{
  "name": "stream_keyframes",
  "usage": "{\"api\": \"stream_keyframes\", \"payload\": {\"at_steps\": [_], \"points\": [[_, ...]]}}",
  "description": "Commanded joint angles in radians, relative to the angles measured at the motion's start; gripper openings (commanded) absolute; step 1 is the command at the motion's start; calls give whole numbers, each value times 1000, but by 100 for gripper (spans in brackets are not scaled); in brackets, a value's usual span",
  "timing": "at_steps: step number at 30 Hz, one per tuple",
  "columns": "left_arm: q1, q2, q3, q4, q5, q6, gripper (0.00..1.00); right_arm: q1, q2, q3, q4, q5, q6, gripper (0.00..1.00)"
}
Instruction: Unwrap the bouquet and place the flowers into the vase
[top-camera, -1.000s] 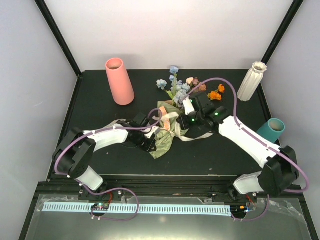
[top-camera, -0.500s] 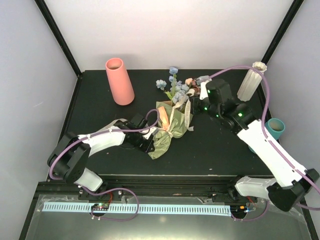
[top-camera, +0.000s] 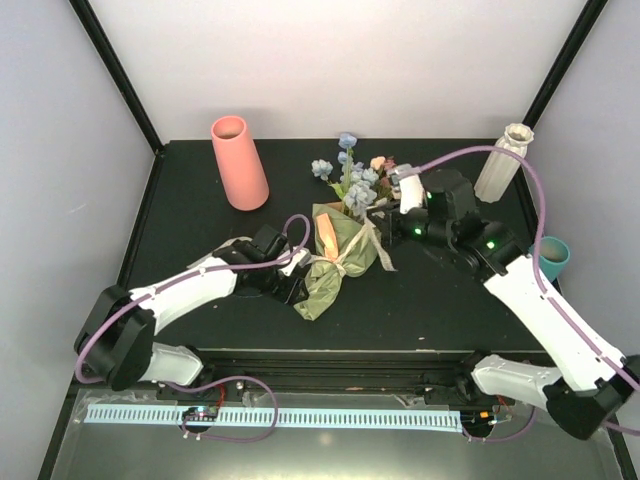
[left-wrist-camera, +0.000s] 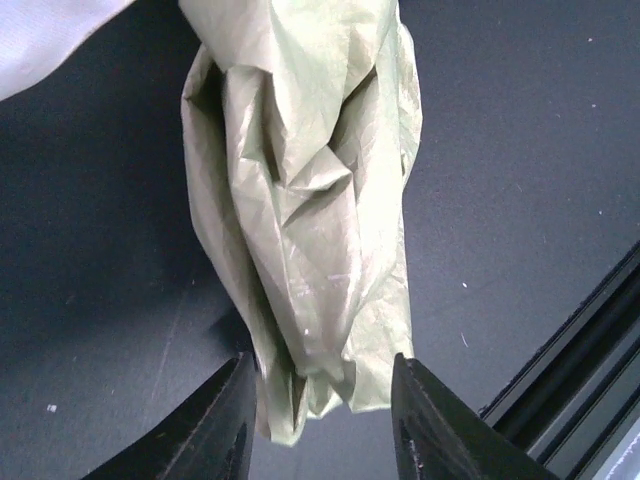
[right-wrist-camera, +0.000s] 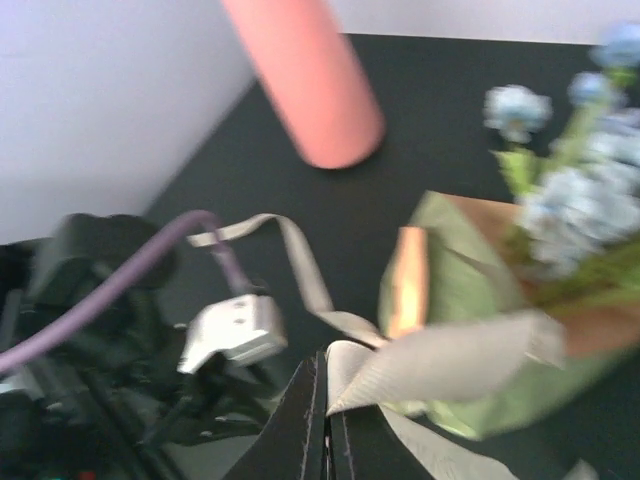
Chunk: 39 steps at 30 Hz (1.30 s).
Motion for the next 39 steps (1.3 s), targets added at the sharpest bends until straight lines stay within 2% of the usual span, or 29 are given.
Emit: {"api": "stream_keyframes", "payload": {"at_steps": [1,5,10,14,16,20,21,22,23,24,26,28,30,32,34,39], "points": [[-8,-76,26,-70,-53,-12,44,4,106,105,151,-342,10,4],[-3,-184,36,-134,-148,-52,56,3,274,251,114,-385,35,4],[5,-264,30,-197,-173,-84,56,4,505,377,249,-557,260,4],[5,-334,-7,-213,-177,-121,56,4,660,433,391,-621,452,4],[5,-362,-11,-216,-171,-134,57,4,734,493,408,-622,482,4],[5,-379,-2,-234,-175,-137,57,6,888,684,309,-581,452,4],[5,-376,1,-234,-169,-135,57,8,926,723,281,-586,444,9],[5,-373,3,-231,-154,-131,57,9,962,770,235,-589,428,21],[5,-368,7,-228,-145,-128,57,8,1003,830,157,-587,395,44],[5,-362,12,-224,-136,-123,57,8,1042,890,69,-579,357,55],[6,-347,26,-222,-125,-111,57,9,1106,1024,-140,-551,263,67],[5,-327,40,-215,-119,-106,57,7,1131,1077,-292,-505,177,70],[6,-305,50,-200,-111,-104,57,6,1102,1049,-373,-448,108,72],[6,-273,63,-182,-110,-105,57,5,1041,968,-397,-404,52,74],[7,-239,89,-178,-141,-126,57,4,953,866,-391,-384,16,86],[30,-155,139,-85,-131,-189,60,1,836,694,-422,-288,24,88]]}}
